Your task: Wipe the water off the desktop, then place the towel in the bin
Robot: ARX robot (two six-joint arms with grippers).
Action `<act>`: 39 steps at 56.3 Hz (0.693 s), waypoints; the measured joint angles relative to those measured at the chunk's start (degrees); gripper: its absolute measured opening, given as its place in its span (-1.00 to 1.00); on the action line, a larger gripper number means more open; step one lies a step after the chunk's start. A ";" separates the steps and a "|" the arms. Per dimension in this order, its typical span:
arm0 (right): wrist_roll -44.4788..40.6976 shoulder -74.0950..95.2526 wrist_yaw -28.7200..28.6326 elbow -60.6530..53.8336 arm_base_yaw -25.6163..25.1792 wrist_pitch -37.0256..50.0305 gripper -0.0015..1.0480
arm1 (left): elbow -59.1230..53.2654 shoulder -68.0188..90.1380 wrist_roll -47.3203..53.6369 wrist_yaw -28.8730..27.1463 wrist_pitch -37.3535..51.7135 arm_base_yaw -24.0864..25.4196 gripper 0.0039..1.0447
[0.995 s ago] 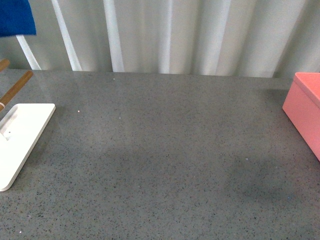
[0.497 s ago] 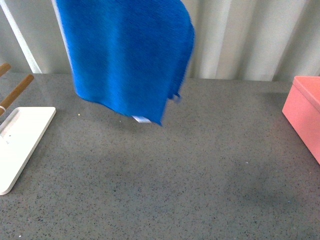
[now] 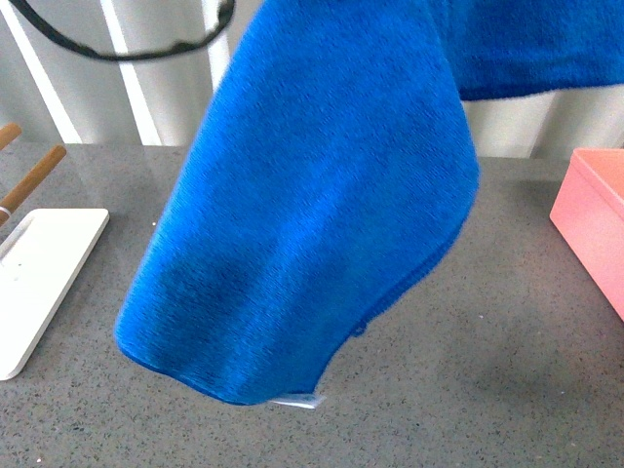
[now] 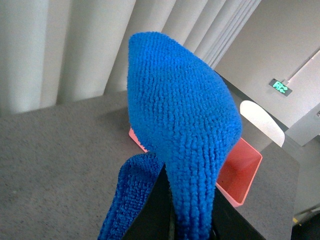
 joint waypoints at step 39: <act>-8.39 53.90 -20.31 11.58 11.93 28.92 0.86 | 2.25 4.59 -5.64 -6.32 2.73 -5.62 -0.93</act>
